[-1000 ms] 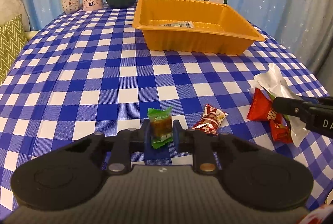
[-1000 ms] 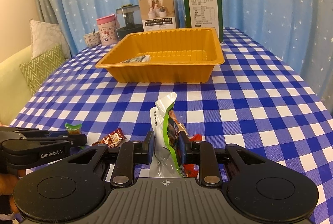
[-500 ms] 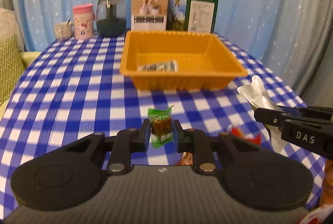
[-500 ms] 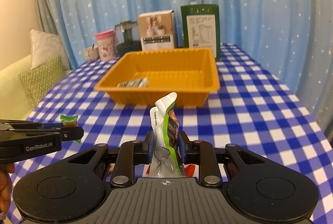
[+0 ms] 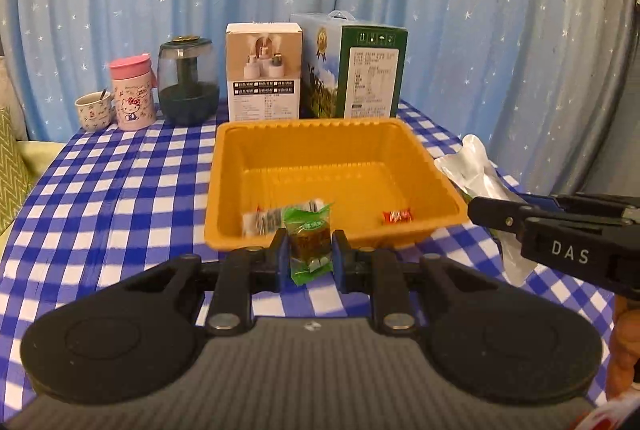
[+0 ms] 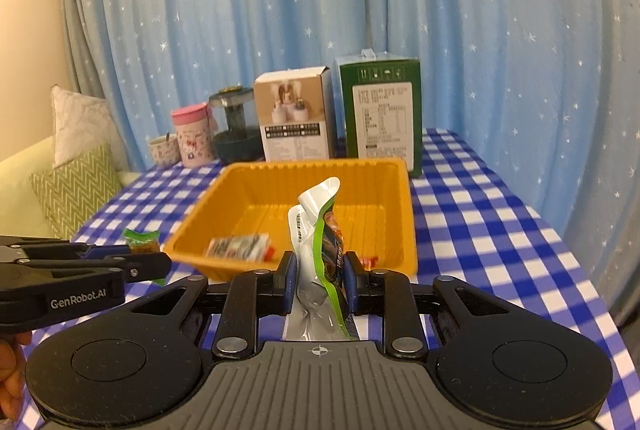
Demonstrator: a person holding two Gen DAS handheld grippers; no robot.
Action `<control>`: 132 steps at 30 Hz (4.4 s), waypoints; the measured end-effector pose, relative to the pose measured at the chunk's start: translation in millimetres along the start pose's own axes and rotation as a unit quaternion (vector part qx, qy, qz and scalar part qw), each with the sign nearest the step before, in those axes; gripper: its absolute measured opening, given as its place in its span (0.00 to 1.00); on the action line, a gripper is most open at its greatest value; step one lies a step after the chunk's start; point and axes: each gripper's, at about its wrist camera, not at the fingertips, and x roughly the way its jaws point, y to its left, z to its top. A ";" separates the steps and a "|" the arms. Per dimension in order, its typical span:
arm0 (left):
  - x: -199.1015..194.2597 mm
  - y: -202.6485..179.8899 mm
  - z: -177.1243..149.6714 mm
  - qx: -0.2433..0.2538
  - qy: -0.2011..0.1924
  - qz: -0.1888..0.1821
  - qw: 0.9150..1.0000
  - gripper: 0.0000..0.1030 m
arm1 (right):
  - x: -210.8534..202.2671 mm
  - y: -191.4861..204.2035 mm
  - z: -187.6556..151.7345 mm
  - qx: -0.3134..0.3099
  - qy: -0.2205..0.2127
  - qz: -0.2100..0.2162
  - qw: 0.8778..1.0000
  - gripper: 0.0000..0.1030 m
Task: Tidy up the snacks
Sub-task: 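Carry the white-green packet and green candy over the orange tray, then open the left tool to drop the green candy into the tray, then lower the white-green packet into the tray and open the right tool, then move both tools back toward the red candies on the table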
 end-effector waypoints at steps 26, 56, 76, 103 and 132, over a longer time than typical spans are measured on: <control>82.5 25.0 38.7 -0.011 0.015 -0.025 1.000 0.19 | 95.7 -20.8 33.2 0.045 0.021 -0.010 0.999 0.24; 82.2 48.6 32.9 -0.029 0.012 0.002 0.999 0.42 | 100.4 -20.0 34.8 0.062 0.022 -0.001 0.998 0.24; 80.4 54.8 29.7 -0.030 0.013 0.005 0.999 0.46 | 118.0 -16.5 32.9 0.079 0.028 0.016 0.996 0.25; 73.5 48.5 25.6 -0.019 0.016 0.008 1.000 0.47 | 98.7 -42.4 35.4 0.114 0.000 -0.017 0.993 0.47; -38.2 30.8 -33.3 -0.036 0.000 0.022 0.999 0.81 | -19.5 -43.6 7.9 0.093 -0.033 -0.047 0.994 0.76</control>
